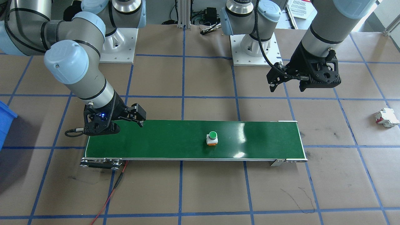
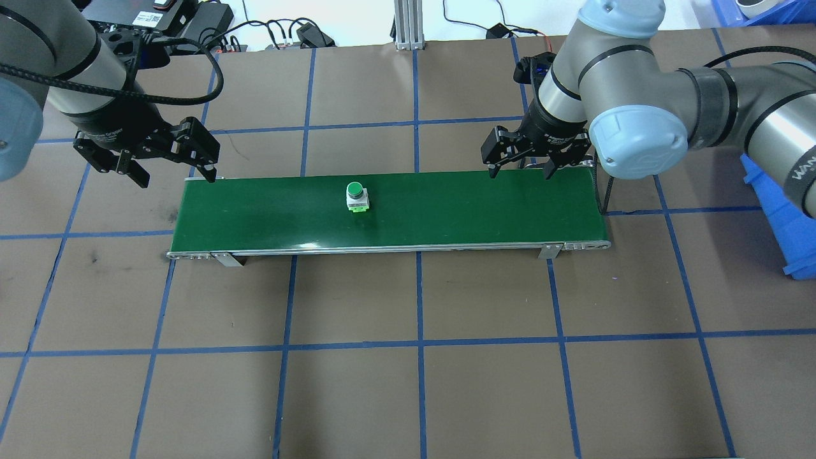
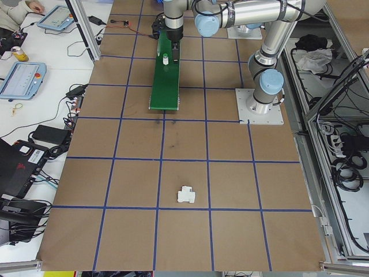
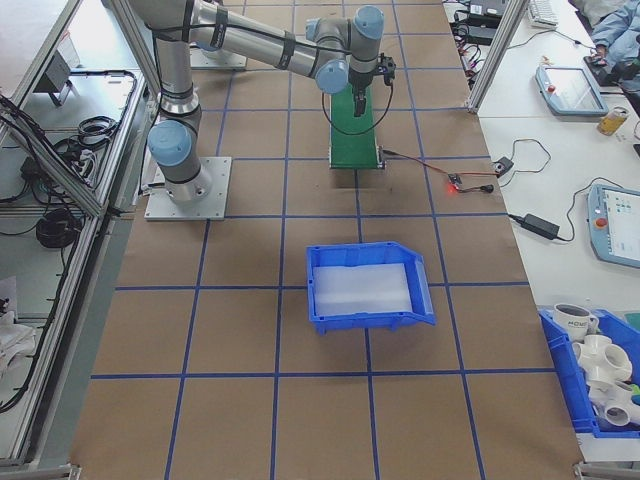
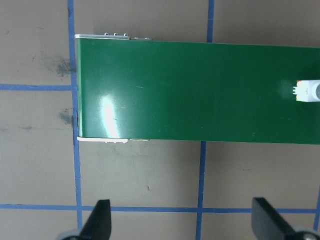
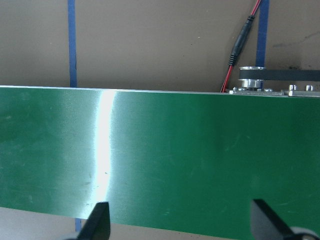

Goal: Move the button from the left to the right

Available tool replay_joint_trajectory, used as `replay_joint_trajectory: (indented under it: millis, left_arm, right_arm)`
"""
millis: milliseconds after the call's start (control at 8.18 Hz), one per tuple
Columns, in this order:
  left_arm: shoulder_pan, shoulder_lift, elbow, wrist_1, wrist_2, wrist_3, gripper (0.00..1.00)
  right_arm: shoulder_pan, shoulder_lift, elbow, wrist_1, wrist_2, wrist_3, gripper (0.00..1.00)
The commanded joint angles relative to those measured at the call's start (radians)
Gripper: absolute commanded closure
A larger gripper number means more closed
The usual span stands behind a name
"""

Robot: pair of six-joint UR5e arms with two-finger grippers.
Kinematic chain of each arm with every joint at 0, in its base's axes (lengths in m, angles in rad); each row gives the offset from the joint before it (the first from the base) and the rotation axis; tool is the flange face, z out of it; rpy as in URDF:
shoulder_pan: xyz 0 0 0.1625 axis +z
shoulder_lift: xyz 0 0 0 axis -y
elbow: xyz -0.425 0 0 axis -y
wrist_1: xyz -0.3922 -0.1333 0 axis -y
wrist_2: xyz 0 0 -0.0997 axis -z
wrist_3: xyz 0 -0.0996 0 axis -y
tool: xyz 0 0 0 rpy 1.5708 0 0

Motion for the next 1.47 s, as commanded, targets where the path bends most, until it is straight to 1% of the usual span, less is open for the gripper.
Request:
replay_joint_trajectory:
  millis: [0,122,367,612,734,978,1101,1223,1345]
  left_arm:
    - [0.0,-0.002,-0.001,0.006,-0.003,-0.004,0.0]
    - [0.0,0.0,-0.003,0.017,-0.001,-0.001,0.0]
    - [0.0,0.003,-0.006,0.017,0.0,0.007,0.0]
    - [0.0,0.007,-0.007,0.019,0.002,0.009,0.0]
    - [0.0,0.006,-0.003,0.02,0.0,0.009,0.0]
    - [0.0,0.015,-0.009,0.02,0.003,0.009,0.0]
    - [0.0,0.015,-0.009,0.022,0.002,0.01,0.0]
    - [0.0,0.014,-0.009,0.022,0.002,0.01,0.0]
    - [0.0,0.017,-0.009,0.02,0.003,0.012,0.0]
  right_arm:
    - [0.0,0.003,0.0,0.0,-0.007,0.0,0.0]
    - [0.0,0.003,0.0,-0.001,0.003,0.0,0.0]
    - [0.0,0.008,0.0,-0.001,-0.009,0.0,0.0]
    - [0.0,0.012,-0.002,-0.001,-0.003,0.012,0.0]
    - [0.0,0.015,0.0,-0.004,0.013,0.02,0.0]
    - [0.006,0.023,0.0,-0.02,0.013,0.147,0.0]
    - [0.009,0.027,0.0,-0.024,0.013,0.15,0.0]
    - [0.009,0.031,0.0,-0.05,0.037,0.15,0.0]
    - [0.009,0.034,0.0,-0.052,0.051,0.147,0.0]
